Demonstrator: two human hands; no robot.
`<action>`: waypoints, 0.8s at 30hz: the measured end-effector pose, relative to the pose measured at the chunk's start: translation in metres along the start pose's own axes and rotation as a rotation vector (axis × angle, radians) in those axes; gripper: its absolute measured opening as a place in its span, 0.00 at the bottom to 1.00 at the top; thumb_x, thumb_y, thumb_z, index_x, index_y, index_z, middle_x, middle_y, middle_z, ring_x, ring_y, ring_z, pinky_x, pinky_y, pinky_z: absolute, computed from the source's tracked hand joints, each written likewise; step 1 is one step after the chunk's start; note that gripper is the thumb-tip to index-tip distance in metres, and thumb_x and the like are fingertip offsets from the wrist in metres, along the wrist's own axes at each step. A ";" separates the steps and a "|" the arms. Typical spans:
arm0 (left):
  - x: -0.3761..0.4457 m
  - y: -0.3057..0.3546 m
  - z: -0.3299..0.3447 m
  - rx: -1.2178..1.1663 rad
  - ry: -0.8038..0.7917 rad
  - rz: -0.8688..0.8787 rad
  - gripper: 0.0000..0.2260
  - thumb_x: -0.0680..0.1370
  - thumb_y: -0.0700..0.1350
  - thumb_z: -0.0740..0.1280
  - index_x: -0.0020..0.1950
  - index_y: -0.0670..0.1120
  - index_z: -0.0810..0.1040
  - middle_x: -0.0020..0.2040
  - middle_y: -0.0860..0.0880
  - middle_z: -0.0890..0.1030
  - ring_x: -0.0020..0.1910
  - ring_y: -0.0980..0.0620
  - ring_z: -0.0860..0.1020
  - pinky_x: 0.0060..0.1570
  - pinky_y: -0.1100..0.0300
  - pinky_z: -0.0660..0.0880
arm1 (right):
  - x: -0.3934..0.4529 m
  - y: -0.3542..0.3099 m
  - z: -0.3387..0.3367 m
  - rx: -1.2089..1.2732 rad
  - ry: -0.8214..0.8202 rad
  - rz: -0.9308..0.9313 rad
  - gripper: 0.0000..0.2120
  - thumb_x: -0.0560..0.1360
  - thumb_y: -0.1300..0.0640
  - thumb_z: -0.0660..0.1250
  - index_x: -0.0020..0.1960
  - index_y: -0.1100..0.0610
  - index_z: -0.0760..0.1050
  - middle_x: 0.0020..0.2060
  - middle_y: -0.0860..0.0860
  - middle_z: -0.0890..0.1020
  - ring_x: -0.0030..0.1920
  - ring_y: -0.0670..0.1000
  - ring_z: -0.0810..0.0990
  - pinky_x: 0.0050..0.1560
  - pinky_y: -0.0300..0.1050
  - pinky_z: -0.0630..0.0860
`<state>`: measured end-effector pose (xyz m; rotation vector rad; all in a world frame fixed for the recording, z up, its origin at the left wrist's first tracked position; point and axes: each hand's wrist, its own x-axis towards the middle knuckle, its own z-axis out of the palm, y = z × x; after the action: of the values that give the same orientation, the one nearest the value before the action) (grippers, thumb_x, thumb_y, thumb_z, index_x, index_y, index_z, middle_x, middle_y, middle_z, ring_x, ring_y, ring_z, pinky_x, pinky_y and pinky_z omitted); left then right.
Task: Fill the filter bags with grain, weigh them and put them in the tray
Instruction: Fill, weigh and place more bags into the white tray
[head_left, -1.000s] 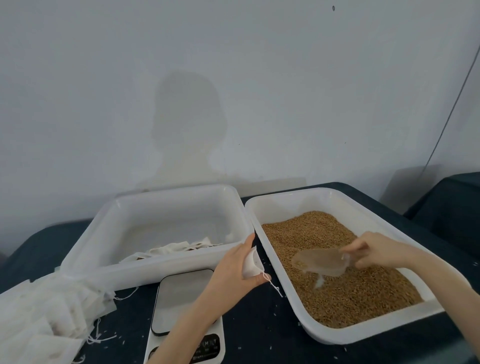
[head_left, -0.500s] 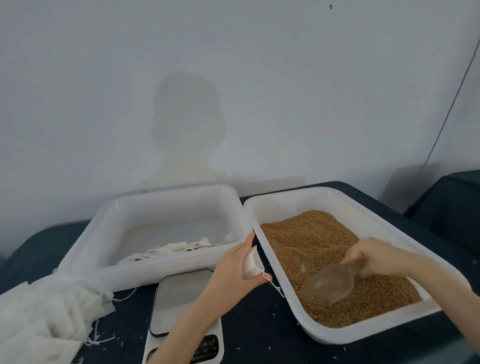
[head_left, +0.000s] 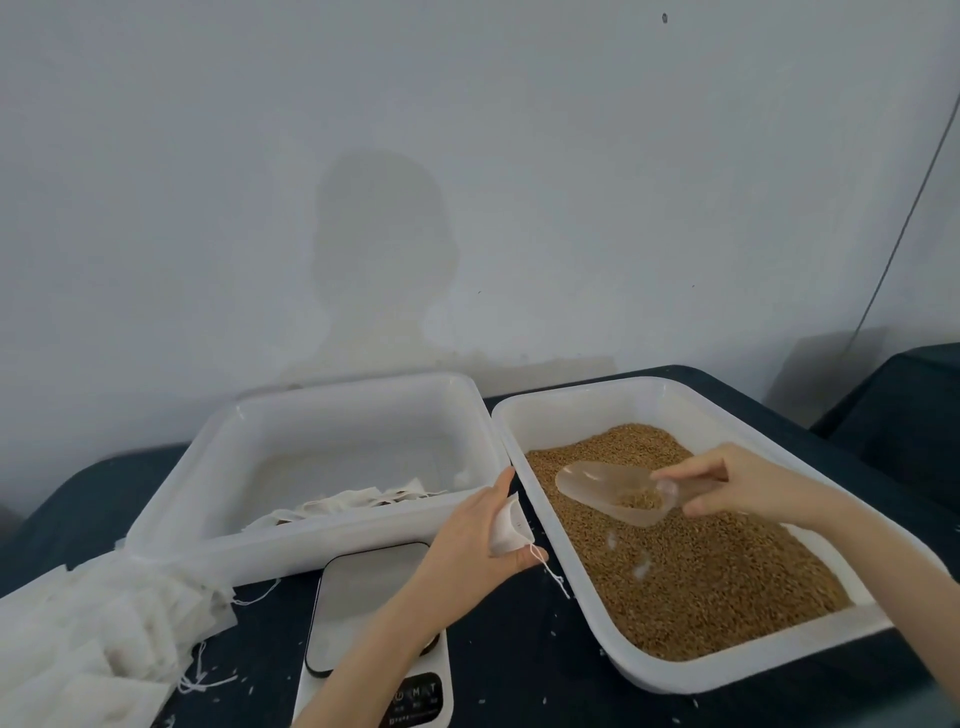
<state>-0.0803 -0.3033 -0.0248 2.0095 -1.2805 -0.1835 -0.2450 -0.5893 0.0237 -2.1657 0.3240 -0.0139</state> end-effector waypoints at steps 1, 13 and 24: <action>0.000 0.002 -0.001 0.001 0.001 -0.007 0.33 0.70 0.65 0.68 0.62 0.80 0.46 0.54 0.82 0.61 0.56 0.85 0.58 0.51 0.85 0.57 | 0.000 -0.004 0.000 -0.002 0.004 -0.017 0.24 0.70 0.70 0.71 0.55 0.44 0.81 0.53 0.41 0.84 0.54 0.42 0.81 0.50 0.36 0.79; 0.000 0.001 0.000 -0.035 -0.005 -0.014 0.36 0.71 0.61 0.71 0.73 0.66 0.54 0.59 0.67 0.68 0.52 0.76 0.63 0.50 0.84 0.59 | 0.001 -0.043 0.018 -0.196 -0.041 -0.083 0.26 0.70 0.65 0.73 0.51 0.32 0.80 0.51 0.34 0.82 0.51 0.38 0.80 0.51 0.35 0.77; 0.001 -0.006 0.002 0.036 -0.030 -0.057 0.41 0.71 0.62 0.70 0.77 0.56 0.52 0.62 0.62 0.68 0.62 0.63 0.64 0.58 0.73 0.57 | 0.004 -0.069 0.036 -0.386 0.029 -0.096 0.18 0.70 0.56 0.75 0.41 0.30 0.79 0.45 0.44 0.84 0.46 0.43 0.81 0.52 0.43 0.80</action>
<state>-0.0764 -0.3034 -0.0296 2.0829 -1.2536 -0.2193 -0.2205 -0.5238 0.0578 -2.5645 0.2534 -0.0399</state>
